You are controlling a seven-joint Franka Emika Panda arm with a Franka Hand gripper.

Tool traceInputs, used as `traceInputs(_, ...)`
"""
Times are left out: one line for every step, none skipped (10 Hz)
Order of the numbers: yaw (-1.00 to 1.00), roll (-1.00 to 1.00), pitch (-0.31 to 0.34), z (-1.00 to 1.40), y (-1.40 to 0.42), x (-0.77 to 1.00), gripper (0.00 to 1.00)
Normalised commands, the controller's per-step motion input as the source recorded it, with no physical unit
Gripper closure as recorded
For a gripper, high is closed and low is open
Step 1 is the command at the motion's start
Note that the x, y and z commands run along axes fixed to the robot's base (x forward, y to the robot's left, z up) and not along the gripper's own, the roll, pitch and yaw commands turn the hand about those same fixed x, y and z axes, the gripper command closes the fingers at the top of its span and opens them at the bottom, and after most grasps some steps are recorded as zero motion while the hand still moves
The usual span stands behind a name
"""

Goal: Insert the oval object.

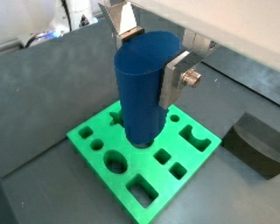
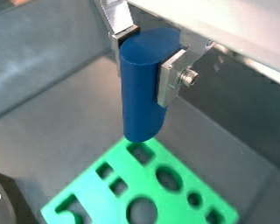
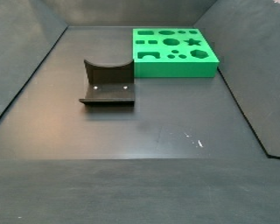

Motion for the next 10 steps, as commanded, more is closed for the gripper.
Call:
traceInputs(-0.42, -0.16, -0.023, -1.00, 0.39, -0.84, 1.00)
traceInputs(-0.38, -0.17, -0.026, -0.99, 0.36, -0.89, 1.00)
traceInputs(-0.54, -0.18, -0.096, -0.86, 0.19, -0.77, 1.00)
traceInputs(-0.75, -0.22, -0.160, -0.63, 0.00, -0.42, 1.00)
traceInputs(-0.79, -0.30, -0.181, -0.40, -0.04, -0.20, 1.00)
traceInputs(-0.90, -0.16, -0.219, -0.34, -0.08, -0.07, 1.00)
traceInputs(-0.91, -0.16, -0.217, -0.35, -0.08, -0.07, 1.00)
traceInputs(-0.87, -0.19, -0.163, -0.26, -0.08, -0.02, 1.00)
traceInputs(-0.85, -0.20, -0.154, -0.23, -0.09, -0.01, 1.00)
traceInputs(-0.85, -0.20, -0.159, -0.23, -0.08, -0.01, 1.00)
